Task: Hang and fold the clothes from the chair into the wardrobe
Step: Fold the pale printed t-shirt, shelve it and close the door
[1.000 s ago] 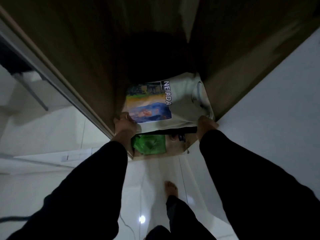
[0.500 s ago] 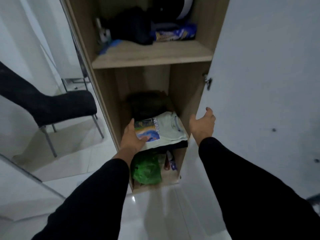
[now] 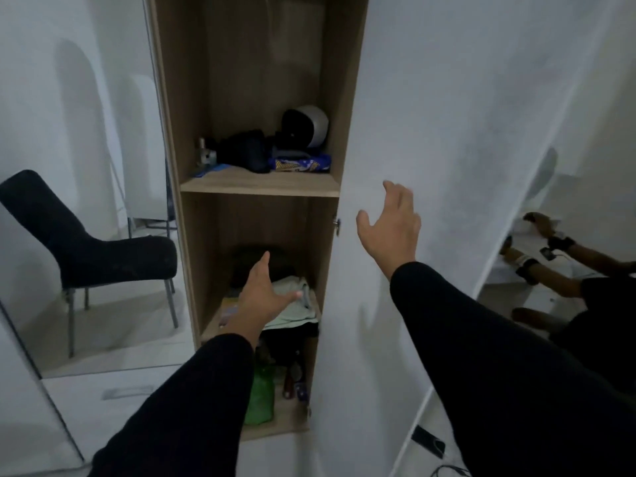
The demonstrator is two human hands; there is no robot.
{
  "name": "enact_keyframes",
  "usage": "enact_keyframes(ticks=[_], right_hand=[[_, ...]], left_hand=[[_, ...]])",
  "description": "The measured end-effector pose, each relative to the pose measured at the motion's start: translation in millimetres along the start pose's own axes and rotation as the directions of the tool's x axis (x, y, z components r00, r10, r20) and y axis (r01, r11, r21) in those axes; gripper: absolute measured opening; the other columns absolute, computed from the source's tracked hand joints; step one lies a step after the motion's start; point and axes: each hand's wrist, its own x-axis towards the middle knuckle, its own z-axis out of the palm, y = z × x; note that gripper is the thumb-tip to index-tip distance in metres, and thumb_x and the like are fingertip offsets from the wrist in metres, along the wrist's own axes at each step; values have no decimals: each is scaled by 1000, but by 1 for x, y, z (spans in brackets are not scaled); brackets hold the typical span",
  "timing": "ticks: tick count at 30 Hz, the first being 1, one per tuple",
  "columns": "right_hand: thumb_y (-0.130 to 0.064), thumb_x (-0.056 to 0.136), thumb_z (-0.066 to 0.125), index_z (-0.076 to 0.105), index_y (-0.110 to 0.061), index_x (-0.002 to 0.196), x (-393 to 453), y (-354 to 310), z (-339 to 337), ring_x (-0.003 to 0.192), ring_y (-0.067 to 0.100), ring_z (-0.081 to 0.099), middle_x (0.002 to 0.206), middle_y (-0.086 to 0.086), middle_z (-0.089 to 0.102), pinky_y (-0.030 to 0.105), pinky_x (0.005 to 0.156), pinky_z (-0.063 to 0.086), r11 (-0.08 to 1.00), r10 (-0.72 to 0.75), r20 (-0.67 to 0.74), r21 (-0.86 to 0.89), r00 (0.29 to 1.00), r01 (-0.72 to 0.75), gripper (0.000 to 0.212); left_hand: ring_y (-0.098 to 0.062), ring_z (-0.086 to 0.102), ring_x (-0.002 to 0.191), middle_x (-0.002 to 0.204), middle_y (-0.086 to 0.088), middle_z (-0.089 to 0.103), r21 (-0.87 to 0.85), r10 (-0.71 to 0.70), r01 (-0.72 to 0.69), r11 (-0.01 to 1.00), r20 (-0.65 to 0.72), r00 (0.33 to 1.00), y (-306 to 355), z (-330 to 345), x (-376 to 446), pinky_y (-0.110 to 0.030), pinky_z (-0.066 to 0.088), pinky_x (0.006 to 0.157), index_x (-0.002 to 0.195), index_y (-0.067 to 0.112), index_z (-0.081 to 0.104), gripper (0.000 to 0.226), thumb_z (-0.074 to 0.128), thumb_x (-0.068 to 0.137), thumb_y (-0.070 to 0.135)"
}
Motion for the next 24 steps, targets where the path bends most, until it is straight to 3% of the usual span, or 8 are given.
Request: enact_keyframes(ticks=[5, 10, 14, 18, 24], right_hand=[[-33, 91, 50, 28, -19, 146, -5, 3, -87, 147, 24, 8, 156, 8, 20, 50, 117, 13, 977, -181, -32, -121, 983, 176, 60], [-29, 84, 52, 38, -21, 140, -9, 16, -149, 146, 27, 16, 156, 8, 25, 56, 113, 13, 938, -302, -169, -229, 938, 261, 59], [-25, 84, 51, 27, -21, 148, -9, 35, -181, 148, 24, 9, 159, 7, 15, 57, 113, 7, 958, -225, -235, -233, 946, 169, 69], [-27, 95, 40, 4, -18, 153, -3, 55, -197, 148, 15, -7, 161, -1, -3, 52, 116, -5, 967, -113, -107, -239, 988, 85, 69], [-32, 101, 32, 0, -18, 153, 8, 65, -197, 147, 15, -11, 161, -4, -5, 50, 116, -5, 956, -91, -7, -281, 996, 86, 63]], left_hand=[[-21, 23, 143, 158, -1, 17, -22, 85, -84, 996, 49, 995, 77, 41, -59, -37, 27, 113, 152, 26, 7, 113, 81, 68, 42], [-19, 22, 144, 157, 5, 19, -49, 232, -228, 972, 127, 964, 150, 70, -88, -40, 27, 115, 150, 33, 8, 118, 78, 60, 61], [-18, 7, 147, 160, 4, 0, -8, 289, -291, 957, 163, 943, 198, 94, -98, -39, 18, 116, 151, 27, -4, 122, 76, 65, 58], [-19, -3, 148, 160, 2, -11, 64, 302, -310, 949, 113, 947, 236, 122, -101, -46, 15, 118, 150, 22, -14, 123, 69, 69, 64], [-18, -5, 148, 159, 3, -14, 44, 270, -273, 961, 51, 961, 268, 143, -95, -49, 8, 118, 149, 20, -19, 109, 59, 83, 57]])
